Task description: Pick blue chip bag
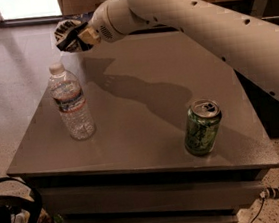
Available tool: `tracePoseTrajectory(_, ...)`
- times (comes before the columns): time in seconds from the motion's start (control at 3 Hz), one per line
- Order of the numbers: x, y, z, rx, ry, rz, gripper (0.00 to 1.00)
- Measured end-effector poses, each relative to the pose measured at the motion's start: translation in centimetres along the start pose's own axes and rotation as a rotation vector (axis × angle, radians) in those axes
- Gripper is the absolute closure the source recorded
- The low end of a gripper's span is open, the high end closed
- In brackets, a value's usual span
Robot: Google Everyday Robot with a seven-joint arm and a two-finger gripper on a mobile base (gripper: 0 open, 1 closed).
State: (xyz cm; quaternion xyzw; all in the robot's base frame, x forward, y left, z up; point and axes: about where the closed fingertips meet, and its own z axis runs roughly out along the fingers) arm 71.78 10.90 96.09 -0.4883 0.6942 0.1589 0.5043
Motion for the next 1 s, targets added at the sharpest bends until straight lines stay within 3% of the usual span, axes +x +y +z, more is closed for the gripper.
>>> tracePoseTrajectory(0.33, -1.4, -2.9, -3.6, 0.017, -0.038, 0.017, 1.00)
tracePoseTrajectory(1.0, -1.8, -5.1, -7.7, 0.040, -0.078, 0.050, 1.00)
